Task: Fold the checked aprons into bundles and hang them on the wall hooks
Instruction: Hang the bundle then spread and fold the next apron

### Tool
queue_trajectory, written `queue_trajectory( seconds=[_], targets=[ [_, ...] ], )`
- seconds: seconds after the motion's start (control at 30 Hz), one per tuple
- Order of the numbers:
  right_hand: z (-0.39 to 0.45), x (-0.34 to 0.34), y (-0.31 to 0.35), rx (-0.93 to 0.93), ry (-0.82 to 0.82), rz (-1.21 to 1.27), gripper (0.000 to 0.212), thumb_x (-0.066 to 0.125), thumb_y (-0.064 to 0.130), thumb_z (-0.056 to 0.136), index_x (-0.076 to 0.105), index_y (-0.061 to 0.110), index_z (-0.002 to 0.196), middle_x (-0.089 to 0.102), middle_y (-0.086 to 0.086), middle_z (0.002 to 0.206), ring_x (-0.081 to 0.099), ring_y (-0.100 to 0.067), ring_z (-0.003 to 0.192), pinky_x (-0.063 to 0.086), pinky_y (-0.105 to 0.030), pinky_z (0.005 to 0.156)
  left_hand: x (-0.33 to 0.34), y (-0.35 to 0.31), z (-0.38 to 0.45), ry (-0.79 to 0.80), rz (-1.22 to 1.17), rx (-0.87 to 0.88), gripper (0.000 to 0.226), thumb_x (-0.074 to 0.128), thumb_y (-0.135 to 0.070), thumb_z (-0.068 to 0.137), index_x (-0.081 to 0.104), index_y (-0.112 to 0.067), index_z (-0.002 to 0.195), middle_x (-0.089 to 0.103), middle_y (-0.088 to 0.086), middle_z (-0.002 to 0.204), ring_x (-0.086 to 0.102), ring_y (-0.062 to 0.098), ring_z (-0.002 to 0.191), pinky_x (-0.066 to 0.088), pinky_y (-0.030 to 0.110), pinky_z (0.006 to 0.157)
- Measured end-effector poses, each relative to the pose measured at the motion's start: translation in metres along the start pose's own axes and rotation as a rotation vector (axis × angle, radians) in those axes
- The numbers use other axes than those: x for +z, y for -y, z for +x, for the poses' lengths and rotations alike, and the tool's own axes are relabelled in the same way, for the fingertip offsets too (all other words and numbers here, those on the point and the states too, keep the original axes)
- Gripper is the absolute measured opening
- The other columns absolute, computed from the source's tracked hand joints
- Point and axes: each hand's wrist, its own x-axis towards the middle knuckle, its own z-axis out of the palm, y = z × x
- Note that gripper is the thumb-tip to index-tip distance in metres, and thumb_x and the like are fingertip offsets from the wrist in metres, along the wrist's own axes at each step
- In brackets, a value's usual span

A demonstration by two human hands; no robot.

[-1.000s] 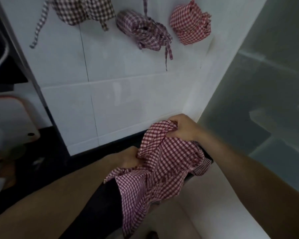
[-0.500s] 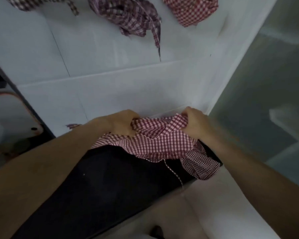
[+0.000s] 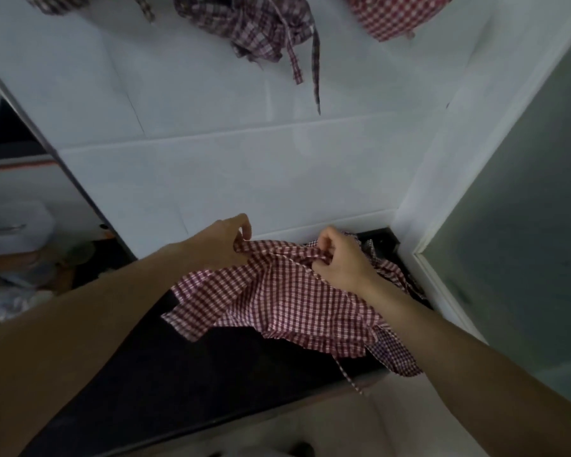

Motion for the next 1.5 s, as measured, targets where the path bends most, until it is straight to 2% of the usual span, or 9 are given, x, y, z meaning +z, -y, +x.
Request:
queue_trajectory(
  seconds=[0.2,0.37,0.5,0.7,0.8,1.03,1.2,1.33,1.5],
  targets=[
    [0.012,-0.007,0.001,-0.007,0.055,-0.089,0.039,0.066,-0.008,0.073,0.046,0.023,0.059,0.054,0.006,0.062,0.046,-0.005,0.055,0.04,-0.026,0.059,0.004,0.019,-0.007,-0.233,-0.083,0.001,0.029,0.081,-0.019,0.08,0.053,-0.022,0.071,0.059,-0.006,0.07,0.052,0.007,0.062,0.041,0.019,0.06],
    [0.005,0.005,0.018,-0.119,-0.167,-0.412,0.017,0.063,0.0,0.079,0.056,0.015,0.08,0.056,0.0,0.09,0.052,-0.016,0.079,0.046,-0.03,0.07,-0.007,0.023,-0.002,-0.058,-0.177,0.043,0.021,0.082,-0.01,0.078,0.063,-0.019,0.075,0.068,-0.006,0.078,0.061,-0.004,0.067,0.047,0.016,0.069],
    [-0.009,0.045,0.041,-0.353,-0.125,-0.472,0.018,0.065,0.023,0.083,0.056,0.016,0.097,0.052,0.002,0.098,0.049,-0.014,0.09,0.047,-0.033,0.081,-0.009,0.019,0.003,0.044,-0.303,0.075,0.018,0.081,-0.001,0.077,0.069,-0.013,0.082,0.074,-0.001,0.085,0.068,0.005,0.079,0.055,0.02,0.081],
    [-0.012,0.082,0.053,-0.276,-0.326,-0.369,0.021,0.078,0.016,0.08,0.057,0.015,0.086,0.059,0.001,0.086,0.055,-0.018,0.082,0.049,-0.037,0.075,-0.01,0.018,0.003,0.151,-0.339,0.054,0.017,0.081,-0.004,0.078,0.072,-0.015,0.087,0.073,-0.007,0.089,0.066,-0.003,0.08,0.05,0.012,0.079],
    [-0.013,0.076,0.056,-0.185,-0.245,-0.189,0.019,0.079,0.023,0.084,0.062,0.013,0.086,0.064,0.002,0.084,0.058,-0.012,0.072,0.052,-0.032,0.064,-0.014,0.023,0.002,0.14,-0.259,0.028,0.018,0.084,-0.015,0.077,0.073,-0.019,0.09,0.072,-0.008,0.092,0.066,0.0,0.084,0.05,0.018,0.08],
    [-0.002,0.053,0.065,-0.179,-0.081,-0.288,0.018,0.074,0.032,0.088,0.079,0.018,0.1,0.077,0.004,0.09,0.069,-0.013,0.074,0.056,-0.037,0.077,-0.032,0.028,-0.012,0.268,-0.409,-0.017,0.02,0.082,-0.027,0.079,0.079,-0.026,0.099,0.076,-0.01,0.098,0.069,0.007,0.095,0.052,0.021,0.088],
    [-0.007,0.055,0.078,-0.183,0.031,-0.265,0.013,0.066,0.02,0.095,0.068,0.016,0.108,0.073,0.003,0.104,0.066,-0.011,0.092,0.055,-0.033,0.085,-0.029,0.037,-0.01,0.033,-0.272,0.151,0.015,0.076,-0.006,0.083,0.078,-0.021,0.087,0.074,-0.009,0.09,0.067,0.004,0.088,0.054,0.02,0.083],
    [-0.012,0.057,0.086,-0.187,0.211,-0.24,0.015,0.058,0.007,0.096,0.059,0.021,0.102,0.063,0.009,0.105,0.058,-0.006,0.092,0.051,-0.03,0.085,-0.021,0.037,-0.009,-0.174,0.032,0.237,0.037,0.06,0.008,0.083,0.068,-0.026,0.071,0.064,-0.01,0.084,0.063,0.012,0.083,0.054,0.031,0.08],
    [-0.012,0.06,0.082,-0.098,0.183,-0.165,0.019,0.06,0.009,0.097,0.067,0.02,0.11,0.068,0.007,0.11,0.062,-0.006,0.098,0.054,-0.031,0.09,-0.015,0.046,-0.015,0.085,0.11,0.179,0.016,0.064,-0.015,0.09,0.078,-0.022,0.084,0.061,-0.014,0.091,0.06,0.009,0.093,0.049,0.027,0.086]
  ],
)
